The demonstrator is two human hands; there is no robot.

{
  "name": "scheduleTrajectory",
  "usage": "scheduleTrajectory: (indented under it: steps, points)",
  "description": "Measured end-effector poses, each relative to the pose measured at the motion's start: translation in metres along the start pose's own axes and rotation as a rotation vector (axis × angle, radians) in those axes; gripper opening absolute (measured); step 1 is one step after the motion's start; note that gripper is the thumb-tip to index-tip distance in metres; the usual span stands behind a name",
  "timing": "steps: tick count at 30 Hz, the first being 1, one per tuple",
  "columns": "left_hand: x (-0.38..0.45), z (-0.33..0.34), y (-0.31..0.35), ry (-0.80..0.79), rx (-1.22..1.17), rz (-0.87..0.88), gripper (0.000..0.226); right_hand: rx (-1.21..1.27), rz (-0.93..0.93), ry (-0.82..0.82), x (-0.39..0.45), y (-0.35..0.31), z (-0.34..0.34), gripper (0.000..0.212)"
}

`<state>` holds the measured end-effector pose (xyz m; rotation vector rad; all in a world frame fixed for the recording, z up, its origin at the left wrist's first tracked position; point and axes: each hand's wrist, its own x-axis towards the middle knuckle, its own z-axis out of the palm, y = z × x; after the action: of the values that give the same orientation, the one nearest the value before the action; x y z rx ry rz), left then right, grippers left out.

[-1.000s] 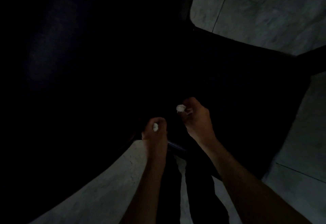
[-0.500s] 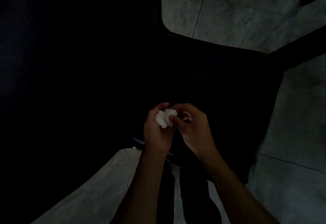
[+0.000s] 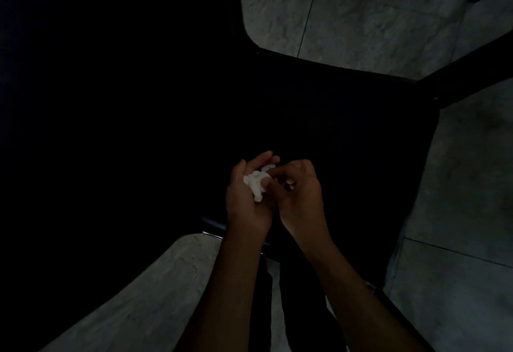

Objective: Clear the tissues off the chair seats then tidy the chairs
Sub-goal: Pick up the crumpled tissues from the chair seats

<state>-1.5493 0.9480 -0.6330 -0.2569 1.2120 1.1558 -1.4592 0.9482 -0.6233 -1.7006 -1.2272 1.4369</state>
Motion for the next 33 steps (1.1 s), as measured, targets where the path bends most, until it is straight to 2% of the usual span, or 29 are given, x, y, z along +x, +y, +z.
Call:
scheduleTrajectory:
  steps: [5, 10, 15, 19, 23, 26, 29, 33]
  points:
    - [-0.002, 0.007, -0.006, 0.053, 0.052, 0.014, 0.038, -0.076, 0.048, 0.098, 0.006, 0.003, 0.001, 0.041]
    - [0.001, 0.017, -0.01, 0.176, 0.12, 0.074, 0.038, -0.076, 0.146, 0.01, 0.01, 0.007, -0.003, 0.067]
    - [-0.001, 0.02, -0.011, 0.191, 0.215, 0.14, 0.039, -0.043, 0.158, -0.055, 0.007, 0.006, -0.01, 0.059]
    - [-0.002, 0.02, -0.009, 0.226, 0.437, 0.224, 0.034, -0.013, 0.165, -0.119, 0.004, 0.009, -0.019, 0.052]
    - [-0.001, 0.023, -0.003, 0.295, 0.644, 0.293, 0.029, 0.026, 0.191, -0.06, 0.005, 0.009, -0.034, 0.042]
    - [-0.006, 0.028, 0.001, 0.281, 0.832, 0.402, 0.022, -0.062, 0.162, 0.0, 0.008, 0.008, -0.049, 0.039]
    - [-0.013, 0.033, 0.007, 0.232, 0.907, 0.485, 0.004, -0.215, 0.077, 0.035, 0.011, 0.001, -0.063, 0.044]
    - [-0.023, 0.04, 0.017, 0.219, 1.104, 0.615, 0.026, -0.428, -0.061, 0.052, 0.016, -0.021, -0.077, 0.058]
